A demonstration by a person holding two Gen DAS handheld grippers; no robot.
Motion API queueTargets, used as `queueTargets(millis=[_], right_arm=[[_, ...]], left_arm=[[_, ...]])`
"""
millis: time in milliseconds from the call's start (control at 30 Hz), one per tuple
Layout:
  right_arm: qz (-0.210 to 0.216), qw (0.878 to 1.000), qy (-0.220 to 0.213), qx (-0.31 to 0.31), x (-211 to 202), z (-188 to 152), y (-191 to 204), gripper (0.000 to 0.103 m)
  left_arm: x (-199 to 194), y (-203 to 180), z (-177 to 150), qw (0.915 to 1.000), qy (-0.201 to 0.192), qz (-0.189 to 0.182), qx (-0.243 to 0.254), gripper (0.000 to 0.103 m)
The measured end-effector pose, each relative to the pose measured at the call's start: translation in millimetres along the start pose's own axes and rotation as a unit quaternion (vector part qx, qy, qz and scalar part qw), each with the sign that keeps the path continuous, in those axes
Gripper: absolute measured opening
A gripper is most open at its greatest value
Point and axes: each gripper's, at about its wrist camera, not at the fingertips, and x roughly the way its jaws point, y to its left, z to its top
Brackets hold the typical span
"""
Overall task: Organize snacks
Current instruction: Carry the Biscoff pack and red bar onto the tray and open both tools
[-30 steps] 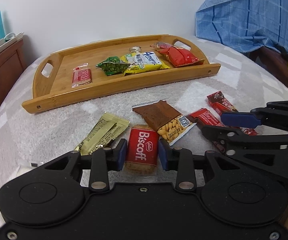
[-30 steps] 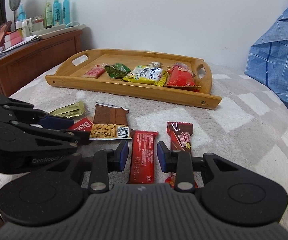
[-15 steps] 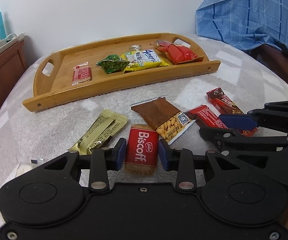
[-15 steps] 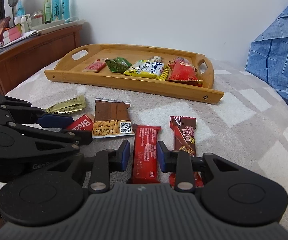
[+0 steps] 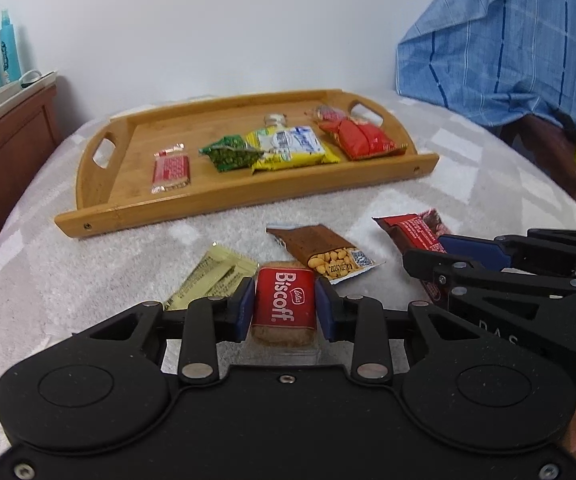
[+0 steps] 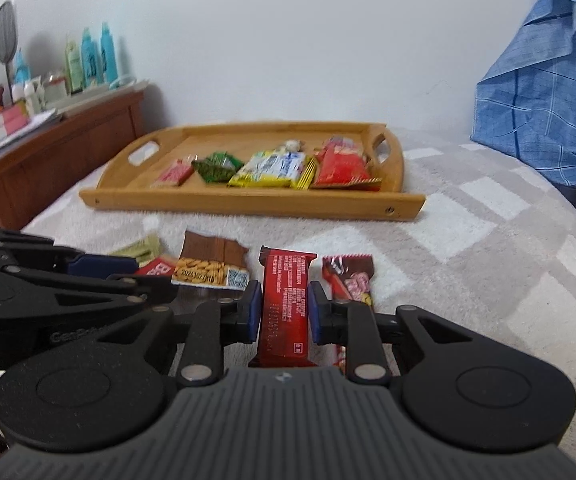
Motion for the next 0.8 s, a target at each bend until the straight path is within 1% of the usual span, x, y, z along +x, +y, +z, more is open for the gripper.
queueTargets(millis=[67, 100, 133, 167, 267, 400, 467, 567, 600, 633, 667, 700, 733, 800], right_arm=[[-0.002, 1.000, -0.008, 0.008, -1.0, 1.9, -3.1, 0.028], [-0.003, 1.000, -0.011, 0.010, -1.3, 2.8, -4.2, 0.028], [-0.004, 1.000, -0.014, 0.013, -1.5, 3.7, -5.1, 0.028], [-0.005, 1.000, -0.017, 0.015, -1.9, 4.6, -5.7, 0.028], [-0.002, 0.999, -0.025, 0.026, -2.8, 7.9, -8.5, 0.028], [0.000, 0.999, -0.033, 0.038, -1.5, 14.2, -12.4, 0.028], [-0.003, 0.999, -0.031, 0.045, 0.0, 14.5, -14.8, 0.028], [-0.003, 0.998, -0.024, 0.053, 0.9, 11.8, -17.2, 0.028], [-0.005, 0.998, -0.023, 0.050, 1.0, 11.0, -17.0, 0.028], [-0.007, 0.999, -0.023, 0.048, 0.4, 9.9, -16.2, 0.028], [-0.007, 0.999, -0.023, 0.046, 0.2, 9.3, -15.5, 0.028], [-0.006, 0.999, -0.022, 0.045, 0.4, 8.9, -15.2, 0.028], [-0.005, 0.999, -0.022, 0.045, 0.6, 8.7, -14.9, 0.028], [-0.006, 0.999, -0.021, 0.045, 1.4, 8.4, -14.1, 0.028]], left_arm=[[-5.7, 1.9, 3.1, 1.0000, -0.007, -0.001, -0.004, 0.031], [-8.9, 2.8, 4.9, 0.9999, -0.011, -0.002, -0.005, 0.028], [-11.8, 3.7, 6.4, 0.9999, -0.015, -0.003, -0.007, 0.017], [-14.5, 4.8, 8.7, 0.9998, -0.017, -0.005, -0.008, 0.015], [-19.1, 7.7, 13.7, 0.9996, -0.026, -0.005, -0.009, 0.014], [-15.0, 9.7, 12.7, 0.9998, -0.015, -0.007, -0.007, 0.014], [-12.7, 8.5, 7.5, 0.9999, -0.007, -0.012, 0.000, 0.017], [-8.6, 6.1, -2.7, 0.9997, 0.006, -0.017, 0.015, 0.018], [-7.3, 5.7, -6.1, 0.9997, 0.012, -0.016, 0.015, 0.023], [-6.6, 6.4, -8.8, 0.9996, 0.018, -0.017, 0.011, 0.031], [-6.7, 7.2, -11.2, 0.9996, 0.022, -0.018, 0.005, 0.035], [-7.6, 8.1, -13.8, 0.9996, 0.023, -0.018, -0.001, 0.043], [-8.7, 8.7, -16.3, 0.9996, 0.021, -0.020, -0.004, 0.045], [-7.7, 7.8, -20.0, 0.9995, 0.025, -0.020, 0.001, 0.044]])
